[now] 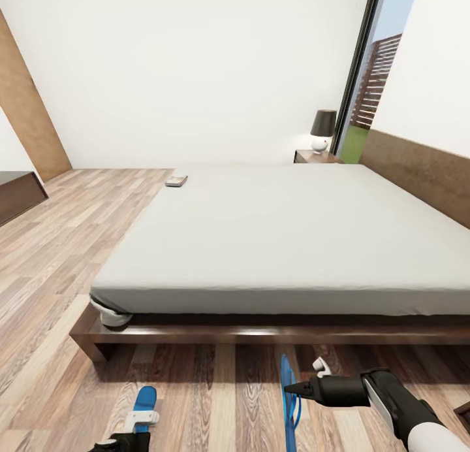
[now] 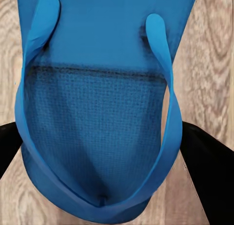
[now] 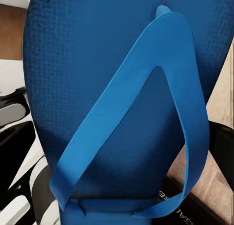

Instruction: In the bedroom, move the book from the bed onto either nightstand, and place the two sandals side by side next to the bed.

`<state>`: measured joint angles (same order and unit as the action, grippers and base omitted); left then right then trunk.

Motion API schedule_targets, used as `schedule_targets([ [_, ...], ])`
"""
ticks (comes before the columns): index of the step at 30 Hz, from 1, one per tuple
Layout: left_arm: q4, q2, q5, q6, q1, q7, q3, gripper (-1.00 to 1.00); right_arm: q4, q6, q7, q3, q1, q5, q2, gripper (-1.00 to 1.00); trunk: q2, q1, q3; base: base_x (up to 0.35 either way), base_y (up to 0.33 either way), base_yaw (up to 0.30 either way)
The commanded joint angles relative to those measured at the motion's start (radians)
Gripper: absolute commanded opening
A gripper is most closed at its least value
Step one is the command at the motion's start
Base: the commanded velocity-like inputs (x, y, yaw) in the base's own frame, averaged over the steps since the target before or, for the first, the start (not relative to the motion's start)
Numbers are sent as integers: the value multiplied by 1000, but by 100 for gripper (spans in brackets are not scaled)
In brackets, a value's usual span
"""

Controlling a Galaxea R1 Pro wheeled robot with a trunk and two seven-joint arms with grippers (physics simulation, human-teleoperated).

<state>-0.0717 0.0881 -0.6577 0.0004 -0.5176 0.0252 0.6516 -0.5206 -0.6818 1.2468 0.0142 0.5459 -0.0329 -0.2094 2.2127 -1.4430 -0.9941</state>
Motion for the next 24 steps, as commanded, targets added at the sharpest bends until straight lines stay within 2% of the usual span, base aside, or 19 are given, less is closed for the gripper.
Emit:
schedule_targets([
  [1,0,2,-9,-1,-10,2,8,-100,1,-9,-4,2,1,-4,-1,-100,0,0,-1,0,0,0],
  [10,0,11,-7,-16,-54,2,8,-100,5,-9,-14,3,2,-4,-1,-100,0,0,-1,0,0,0],
  [18,1,19,-7,-38,-59,2,8,-100,5,-9,-16,4,2,-4,0,-100,0,0,-1,0,3,0],
  [24,1,18,-8,-48,-59,2,8,-100,5,-8,-16,4,2,-4,0,-100,0,0,-1,0,113,0],
])
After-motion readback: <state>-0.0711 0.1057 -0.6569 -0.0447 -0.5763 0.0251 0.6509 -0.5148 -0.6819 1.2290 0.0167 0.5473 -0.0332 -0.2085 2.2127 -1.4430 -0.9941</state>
